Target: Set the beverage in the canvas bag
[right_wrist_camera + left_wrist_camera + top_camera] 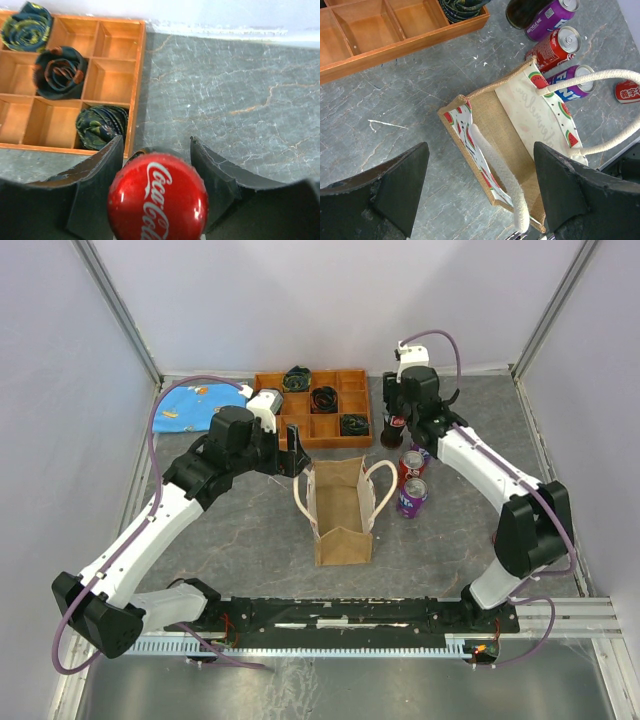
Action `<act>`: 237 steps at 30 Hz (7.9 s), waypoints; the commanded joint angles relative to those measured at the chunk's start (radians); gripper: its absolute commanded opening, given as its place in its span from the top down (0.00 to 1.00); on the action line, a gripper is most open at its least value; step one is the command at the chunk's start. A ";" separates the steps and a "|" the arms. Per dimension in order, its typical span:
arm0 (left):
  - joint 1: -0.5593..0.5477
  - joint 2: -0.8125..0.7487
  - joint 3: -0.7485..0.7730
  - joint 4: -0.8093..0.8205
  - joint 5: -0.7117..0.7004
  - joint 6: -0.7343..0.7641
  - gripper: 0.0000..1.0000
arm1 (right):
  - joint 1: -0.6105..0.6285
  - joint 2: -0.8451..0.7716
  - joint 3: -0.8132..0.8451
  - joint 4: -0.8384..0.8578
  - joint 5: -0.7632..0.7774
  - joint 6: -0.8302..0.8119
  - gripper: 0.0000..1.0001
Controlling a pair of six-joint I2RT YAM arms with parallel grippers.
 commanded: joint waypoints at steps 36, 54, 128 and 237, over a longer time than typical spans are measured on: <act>0.006 -0.002 -0.012 0.051 0.024 -0.002 0.09 | 0.421 -0.316 0.148 -0.247 -0.040 0.081 1.00; 0.008 -0.012 -0.033 0.051 0.020 -0.002 0.09 | 0.435 -0.204 0.032 -0.043 -0.083 0.085 1.00; 0.015 -0.010 -0.070 0.058 0.061 0.005 0.10 | 0.493 -0.067 -0.214 0.321 -0.053 -0.051 0.41; 0.043 -0.072 -0.105 0.069 0.068 0.003 0.10 | -0.250 0.555 0.702 -1.162 -0.295 0.146 0.38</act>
